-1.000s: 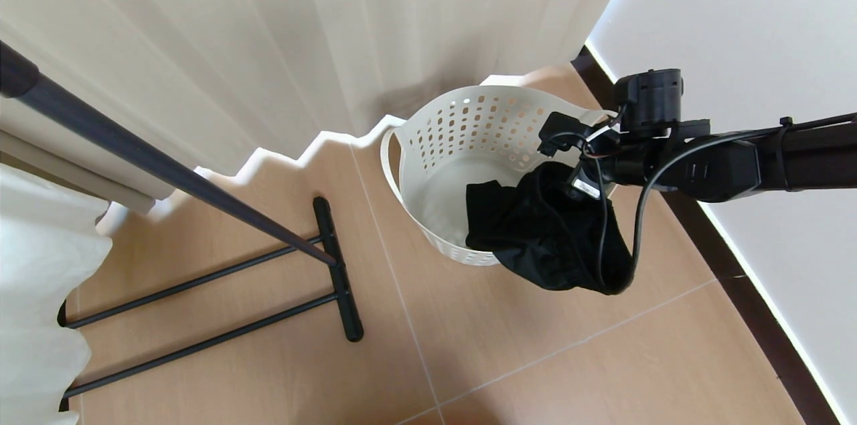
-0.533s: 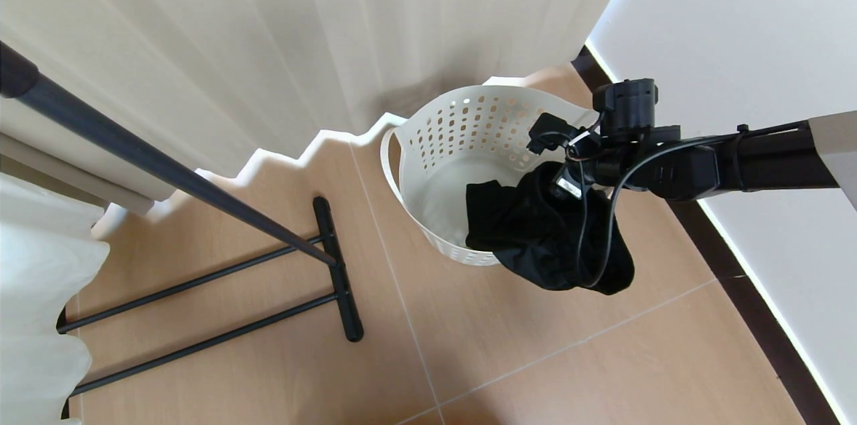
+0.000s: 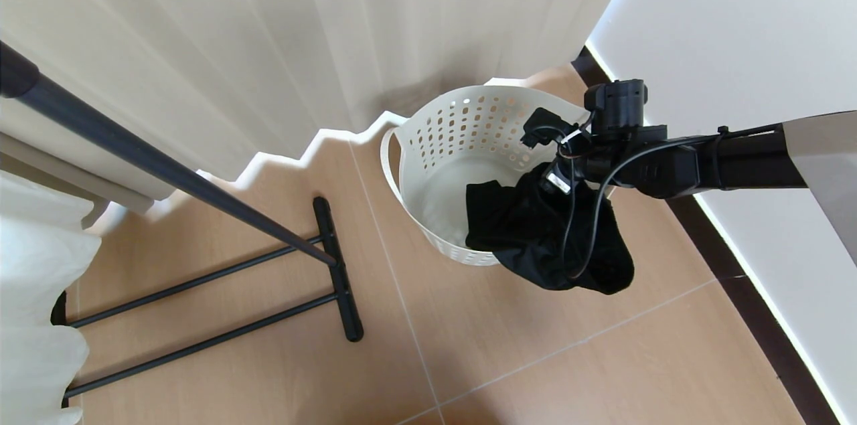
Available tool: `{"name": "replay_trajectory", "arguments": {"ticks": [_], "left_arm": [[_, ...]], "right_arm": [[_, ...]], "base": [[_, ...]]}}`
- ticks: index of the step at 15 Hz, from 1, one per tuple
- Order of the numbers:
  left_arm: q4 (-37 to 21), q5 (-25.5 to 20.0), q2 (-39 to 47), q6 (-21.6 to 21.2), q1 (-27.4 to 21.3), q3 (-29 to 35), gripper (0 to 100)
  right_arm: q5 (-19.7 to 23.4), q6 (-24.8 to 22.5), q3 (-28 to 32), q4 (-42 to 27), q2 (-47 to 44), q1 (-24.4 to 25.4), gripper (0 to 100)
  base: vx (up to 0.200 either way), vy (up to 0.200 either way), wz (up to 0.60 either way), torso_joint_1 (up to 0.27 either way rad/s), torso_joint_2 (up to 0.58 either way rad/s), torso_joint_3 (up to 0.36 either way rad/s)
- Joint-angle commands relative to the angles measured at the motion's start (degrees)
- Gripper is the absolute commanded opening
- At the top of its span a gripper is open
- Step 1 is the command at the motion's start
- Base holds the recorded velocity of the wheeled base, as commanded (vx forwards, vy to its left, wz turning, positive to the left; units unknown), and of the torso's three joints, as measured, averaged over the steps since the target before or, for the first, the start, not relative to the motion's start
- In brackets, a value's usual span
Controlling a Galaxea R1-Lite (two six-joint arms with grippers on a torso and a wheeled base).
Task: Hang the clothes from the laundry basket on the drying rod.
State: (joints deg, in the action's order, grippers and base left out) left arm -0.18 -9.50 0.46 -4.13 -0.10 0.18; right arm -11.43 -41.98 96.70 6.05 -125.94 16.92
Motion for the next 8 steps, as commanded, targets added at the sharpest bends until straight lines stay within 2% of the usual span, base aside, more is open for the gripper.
{"name": "replay_trajectory", "arguments": {"ticks": [1,2,4,6,7,8], "left_arm": [[0.0,0.0,0.0,0.0,0.0,0.0,100],[0.0,0.0,0.0,0.1,0.0,0.0,100],[0.0,0.0,0.0,0.1,0.0,0.0,100],[0.0,0.0,0.0,0.0,0.0,0.0,100],[0.0,0.0,0.0,-0.1,0.0,0.0,100],[0.0,0.0,0.0,-0.1,0.0,0.0,100]], "right_arm": [[0.0,1.2,0.1,0.2,-0.4,0.0,0],[0.0,2.4,-0.2,0.5,-0.3,0.1,0],[0.0,8.1,-2.6,0.5,2.5,0.3,0],[0.1,15.3,-9.8,0.8,9.7,1.8,0],[0.3,21.9,-16.7,1.2,16.6,3.0,0],[1.0,25.8,-22.1,3.3,21.7,4.3,0]], "base": [[0.0,0.0,0.0,0.0,0.0,0.0],[0.0,0.0,0.0,0.0,0.0,0.0],[0.0,0.0,0.0,0.0,0.0,0.0],[0.0,0.0,0.0,0.0,0.0,0.0],[0.0,0.0,0.0,0.0,0.0,0.0],[0.0,0.0,0.0,0.0,0.0,0.0]]}}
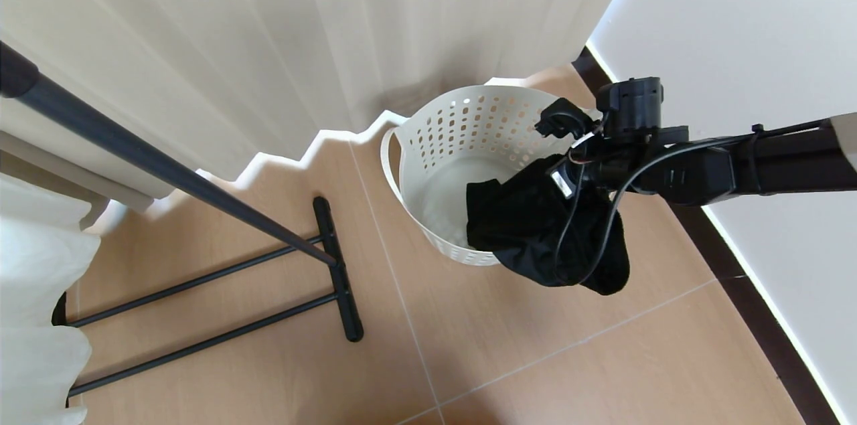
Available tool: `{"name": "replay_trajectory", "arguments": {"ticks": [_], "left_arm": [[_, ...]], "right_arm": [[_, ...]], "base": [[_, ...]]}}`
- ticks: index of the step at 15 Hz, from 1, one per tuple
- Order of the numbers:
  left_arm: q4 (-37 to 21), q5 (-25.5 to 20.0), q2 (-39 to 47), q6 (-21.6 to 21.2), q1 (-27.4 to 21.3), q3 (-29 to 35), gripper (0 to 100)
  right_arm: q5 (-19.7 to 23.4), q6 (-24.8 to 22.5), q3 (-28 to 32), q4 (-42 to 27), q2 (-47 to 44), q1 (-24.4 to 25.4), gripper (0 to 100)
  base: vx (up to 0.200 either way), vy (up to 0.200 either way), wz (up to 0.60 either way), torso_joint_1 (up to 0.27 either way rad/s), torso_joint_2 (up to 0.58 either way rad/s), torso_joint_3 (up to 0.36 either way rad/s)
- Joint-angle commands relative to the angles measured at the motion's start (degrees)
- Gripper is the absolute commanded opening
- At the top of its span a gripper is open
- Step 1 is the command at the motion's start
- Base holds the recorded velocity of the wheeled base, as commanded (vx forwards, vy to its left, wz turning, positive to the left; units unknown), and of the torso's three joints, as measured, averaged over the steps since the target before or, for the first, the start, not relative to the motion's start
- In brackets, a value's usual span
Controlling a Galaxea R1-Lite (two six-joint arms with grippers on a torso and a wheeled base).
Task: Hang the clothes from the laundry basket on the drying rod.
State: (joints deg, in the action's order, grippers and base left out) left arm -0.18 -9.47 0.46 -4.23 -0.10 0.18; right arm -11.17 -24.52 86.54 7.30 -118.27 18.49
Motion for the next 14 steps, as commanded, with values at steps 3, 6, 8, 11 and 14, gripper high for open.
{"name": "replay_trajectory", "arguments": {"ticks": [3,6,8,11,14], "left_arm": [[0.0,0.0,0.0,0.1,0.0,0.0,100],[0.0,0.0,0.0,0.1,0.0,0.0,100],[0.0,0.0,0.0,0.2,0.0,0.0,100],[0.0,0.0,0.0,0.2,0.0,0.0,100],[0.0,0.0,0.0,0.2,0.0,0.0,100]], "right_arm": [[3.2,11.7,-30.0,14.4,28.4,4.8,0],[3.9,11.7,-40.7,23.2,34.8,9.7,0],[3.6,11.5,-44.6,26.9,35.6,11.0,0],[3.5,11.5,-44.8,29.3,35.0,11.2,0],[3.6,11.5,-44.8,29.4,35.0,11.1,0]], "base": [[0.0,0.0,0.0,0.0,0.0,0.0],[0.0,0.0,0.0,0.0,0.0,0.0],[0.0,0.0,0.0,0.0,0.0,0.0],[0.0,0.0,0.0,0.0,0.0,0.0],[0.0,0.0,0.0,0.002,0.0,0.119]]}}
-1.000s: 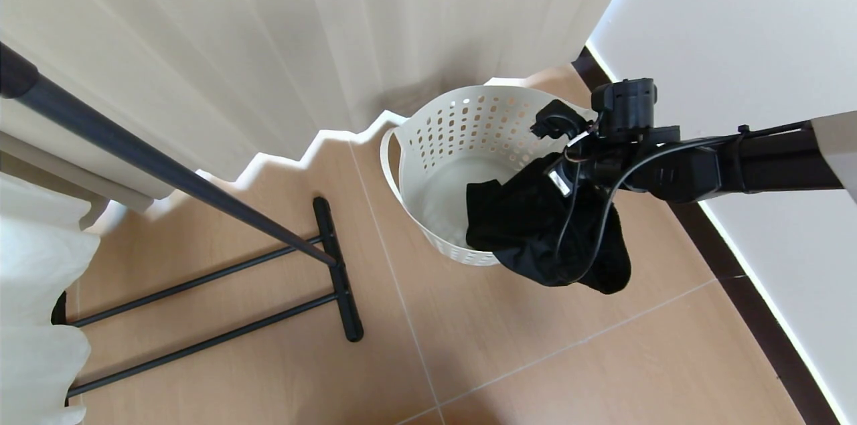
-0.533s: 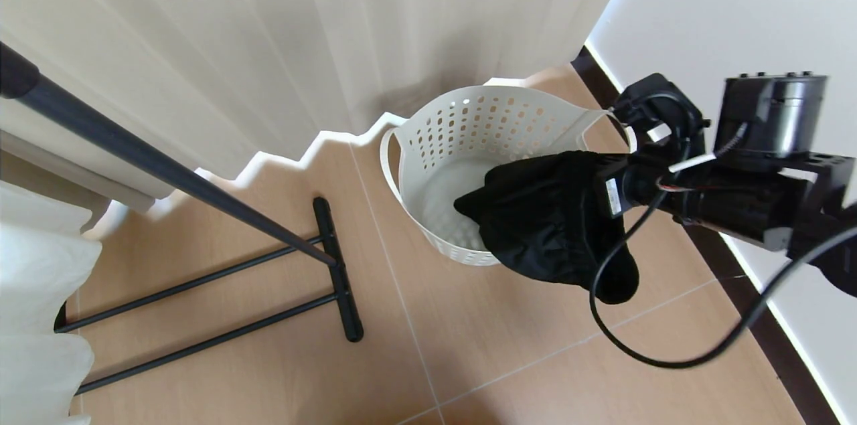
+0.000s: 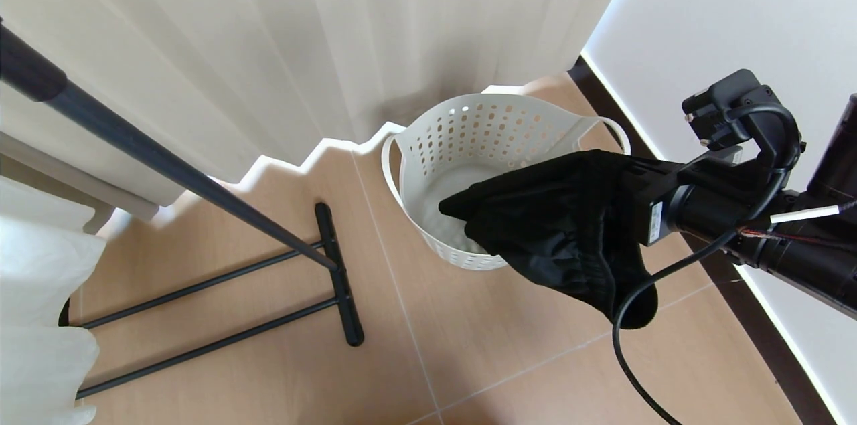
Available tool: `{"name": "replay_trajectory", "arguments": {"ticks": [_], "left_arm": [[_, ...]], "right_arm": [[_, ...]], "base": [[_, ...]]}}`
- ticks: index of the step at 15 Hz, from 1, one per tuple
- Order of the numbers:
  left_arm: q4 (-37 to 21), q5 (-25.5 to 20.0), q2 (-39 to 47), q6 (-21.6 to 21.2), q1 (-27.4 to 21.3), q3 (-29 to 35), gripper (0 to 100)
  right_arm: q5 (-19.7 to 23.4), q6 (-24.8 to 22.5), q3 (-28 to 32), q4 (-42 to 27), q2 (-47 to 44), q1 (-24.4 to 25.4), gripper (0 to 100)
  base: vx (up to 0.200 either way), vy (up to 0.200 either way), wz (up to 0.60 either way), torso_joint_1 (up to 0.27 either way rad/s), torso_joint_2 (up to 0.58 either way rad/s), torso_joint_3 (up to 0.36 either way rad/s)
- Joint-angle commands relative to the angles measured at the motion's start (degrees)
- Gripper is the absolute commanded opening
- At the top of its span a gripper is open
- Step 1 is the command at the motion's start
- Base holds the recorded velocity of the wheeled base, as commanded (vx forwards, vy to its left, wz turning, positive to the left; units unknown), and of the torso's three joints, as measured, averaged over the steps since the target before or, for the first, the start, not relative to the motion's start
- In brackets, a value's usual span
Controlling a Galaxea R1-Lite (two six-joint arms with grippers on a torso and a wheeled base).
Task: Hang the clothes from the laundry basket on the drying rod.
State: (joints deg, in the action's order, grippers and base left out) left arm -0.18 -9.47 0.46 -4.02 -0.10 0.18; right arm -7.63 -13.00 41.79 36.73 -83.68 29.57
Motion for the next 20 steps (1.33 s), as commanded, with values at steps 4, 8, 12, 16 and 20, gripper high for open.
{"name": "replay_trajectory", "arguments": {"ticks": [4,8,12,16,20], "left_arm": [[0.0,0.0,0.0,0.0,0.0,0.0,100],[0.0,0.0,0.0,0.0,0.0,0.0,100],[0.0,0.0,0.0,0.0,0.0,0.0,100],[0.0,0.0,0.0,0.1,0.0,0.0,100],[0.0,0.0,0.0,0.1,0.0,0.0,100]], "right_arm": [[-0.1,0.0,0.0,-0.1,0.2,-0.5,0],[-0.2,0.0,0.0,-0.1,-0.5,-0.6,0],[-0.1,0.0,0.0,0.0,-0.8,-0.6,0],[0.2,0.1,-0.2,0.0,-0.8,-0.7,0],[0.3,0.1,-0.2,-0.1,-0.9,-0.7,0]], "base": [[0.0,0.0,0.0,0.002,0.0,0.196],[0.0,0.0,0.0,0.001,0.0,0.202],[0.0,0.0,0.0,0.001,0.0,0.204],[0.0,0.0,0.0,0.0,0.0,0.201],[0.0,0.0,0.0,0.006,-0.04,0.161]]}}
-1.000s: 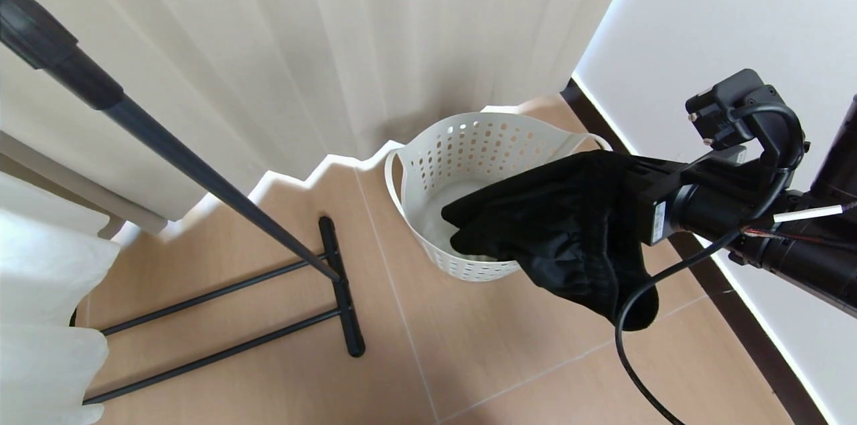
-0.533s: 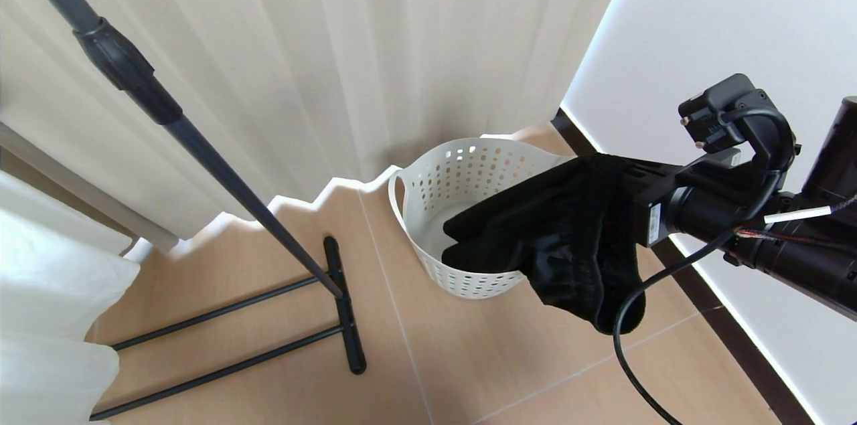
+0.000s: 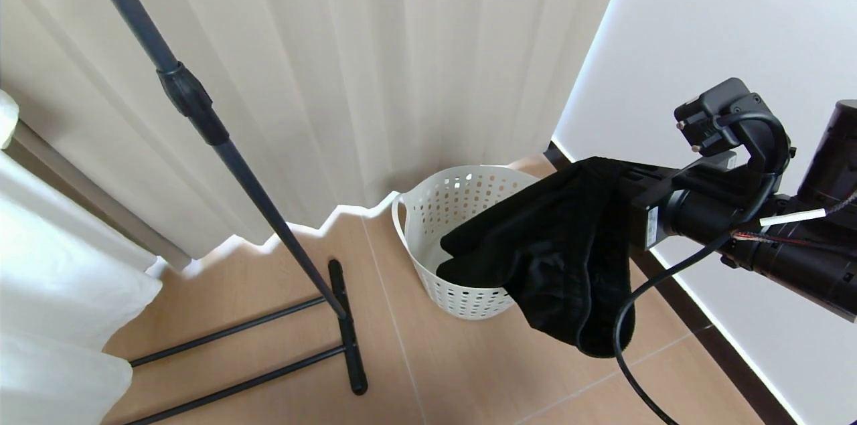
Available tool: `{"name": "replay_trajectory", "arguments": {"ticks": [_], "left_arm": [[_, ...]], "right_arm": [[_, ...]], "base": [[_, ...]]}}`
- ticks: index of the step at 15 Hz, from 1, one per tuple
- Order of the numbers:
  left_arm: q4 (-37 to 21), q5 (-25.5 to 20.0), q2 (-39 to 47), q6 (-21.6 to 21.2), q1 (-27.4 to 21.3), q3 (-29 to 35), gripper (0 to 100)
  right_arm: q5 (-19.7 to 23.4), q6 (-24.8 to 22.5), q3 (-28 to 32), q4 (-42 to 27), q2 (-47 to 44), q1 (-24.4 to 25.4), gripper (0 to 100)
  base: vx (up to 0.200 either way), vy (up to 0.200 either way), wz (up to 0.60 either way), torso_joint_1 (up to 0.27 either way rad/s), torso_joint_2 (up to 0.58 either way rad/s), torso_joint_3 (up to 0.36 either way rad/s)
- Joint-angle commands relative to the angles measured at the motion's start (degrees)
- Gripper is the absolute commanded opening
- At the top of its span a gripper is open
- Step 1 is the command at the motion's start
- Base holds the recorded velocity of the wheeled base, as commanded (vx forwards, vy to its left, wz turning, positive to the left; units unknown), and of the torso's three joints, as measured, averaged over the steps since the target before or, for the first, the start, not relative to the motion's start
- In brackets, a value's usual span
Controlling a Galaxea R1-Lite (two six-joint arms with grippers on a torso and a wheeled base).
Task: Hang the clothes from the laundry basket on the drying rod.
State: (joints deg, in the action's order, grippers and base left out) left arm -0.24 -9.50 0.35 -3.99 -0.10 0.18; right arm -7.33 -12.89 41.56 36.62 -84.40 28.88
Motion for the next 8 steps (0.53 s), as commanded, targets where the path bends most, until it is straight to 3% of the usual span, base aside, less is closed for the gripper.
{"name": "replay_trajectory", "arguments": {"ticks": [1,8], "left_arm": [[0.1,0.0,0.1,0.0,0.0,0.0,100],[0.1,0.0,0.1,-0.1,0.0,0.0,100]], "right_arm": [[-0.1,0.0,-0.1,0.0,-0.1,-0.1,0],[-0.1,-0.2,-0.2,0.1,0.9,-1.5,0]], "base": [[0.0,0.0,0.0,0.046,-0.28,-0.051],[0.0,0.0,0.0,0.094,-0.44,-0.143]]}}
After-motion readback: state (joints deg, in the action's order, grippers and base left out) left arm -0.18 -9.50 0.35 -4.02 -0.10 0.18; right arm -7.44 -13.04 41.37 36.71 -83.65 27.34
